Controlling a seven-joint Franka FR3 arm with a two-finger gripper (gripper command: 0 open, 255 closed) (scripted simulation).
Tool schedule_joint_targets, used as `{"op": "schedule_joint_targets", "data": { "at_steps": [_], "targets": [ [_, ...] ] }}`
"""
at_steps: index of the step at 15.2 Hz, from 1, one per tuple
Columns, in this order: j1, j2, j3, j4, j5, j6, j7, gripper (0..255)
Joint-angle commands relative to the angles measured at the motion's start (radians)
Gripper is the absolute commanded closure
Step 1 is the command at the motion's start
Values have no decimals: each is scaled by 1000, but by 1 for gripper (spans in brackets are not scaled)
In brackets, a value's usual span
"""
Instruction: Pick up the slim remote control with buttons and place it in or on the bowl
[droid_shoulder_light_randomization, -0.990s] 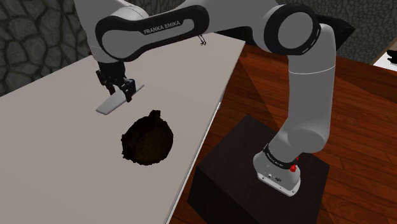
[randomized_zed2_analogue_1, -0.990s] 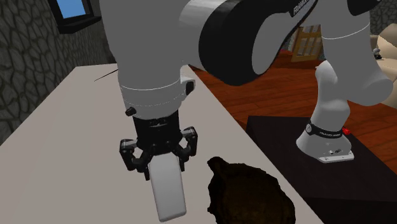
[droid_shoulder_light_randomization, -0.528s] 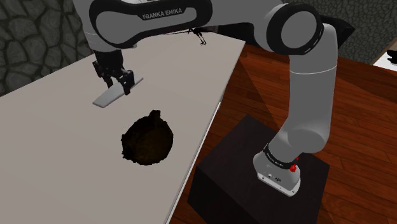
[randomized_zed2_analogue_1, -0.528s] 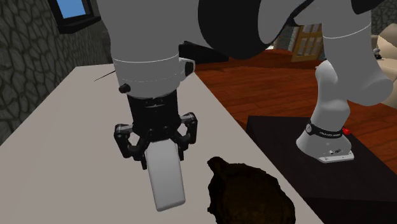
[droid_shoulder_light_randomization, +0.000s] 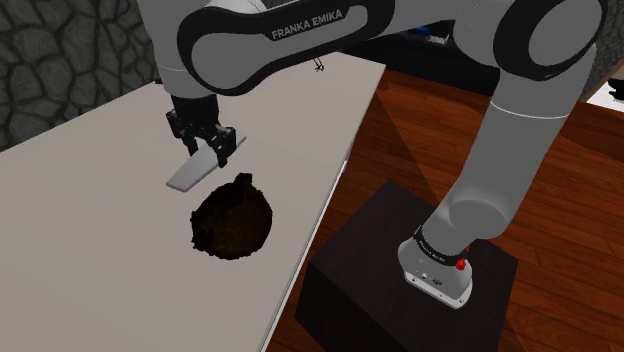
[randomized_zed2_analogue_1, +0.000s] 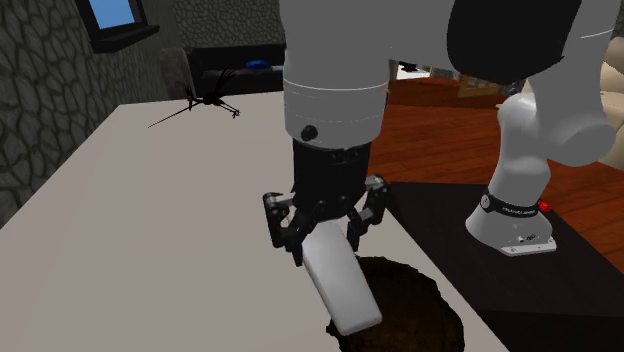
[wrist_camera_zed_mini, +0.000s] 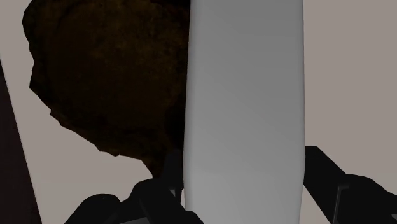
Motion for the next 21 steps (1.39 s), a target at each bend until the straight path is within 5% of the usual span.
{"op": "schedule_joint_targets", "data": {
  "at_steps": [1,6,21],
  "targets": [
    [-11,-77,17,-92,45,29,2,255],
    [-11,-262,44,-275,169,68,-14,255],
    [-2,-173,48,-385,101,246,36,255]
  ]
}}
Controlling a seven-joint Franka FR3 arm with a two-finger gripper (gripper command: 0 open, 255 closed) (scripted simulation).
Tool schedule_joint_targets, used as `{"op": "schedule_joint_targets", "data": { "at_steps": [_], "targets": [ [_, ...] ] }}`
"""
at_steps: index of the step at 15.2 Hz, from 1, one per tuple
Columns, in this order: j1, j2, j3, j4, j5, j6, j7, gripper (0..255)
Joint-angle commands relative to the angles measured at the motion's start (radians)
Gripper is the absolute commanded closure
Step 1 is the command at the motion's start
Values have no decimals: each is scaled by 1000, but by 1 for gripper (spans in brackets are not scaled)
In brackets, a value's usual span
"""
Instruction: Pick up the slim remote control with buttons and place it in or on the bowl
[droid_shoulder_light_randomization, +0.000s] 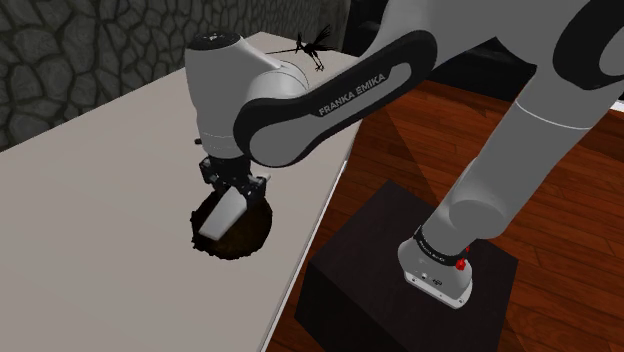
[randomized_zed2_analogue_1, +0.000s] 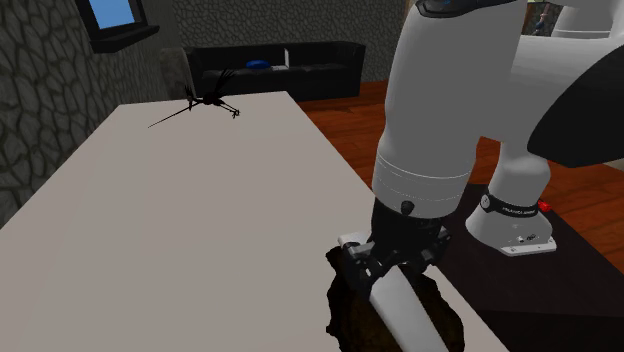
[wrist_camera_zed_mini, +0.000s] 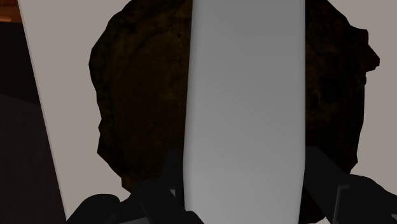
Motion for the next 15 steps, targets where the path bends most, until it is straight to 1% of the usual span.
{"op": "schedule_joint_targets", "data": {
  "at_steps": [1,6,7,12,15],
  "targets": [
    [1,3,1,-2,-3,5,3,255],
    [1,3,1,-2,-3,5,3,255],
    [1,3,1,-2,-3,5,3,0],
    [1,3,1,-2,-3,5,3,0],
    [-5,-52,1,52,41,-91,-28,0]
  ]
}}
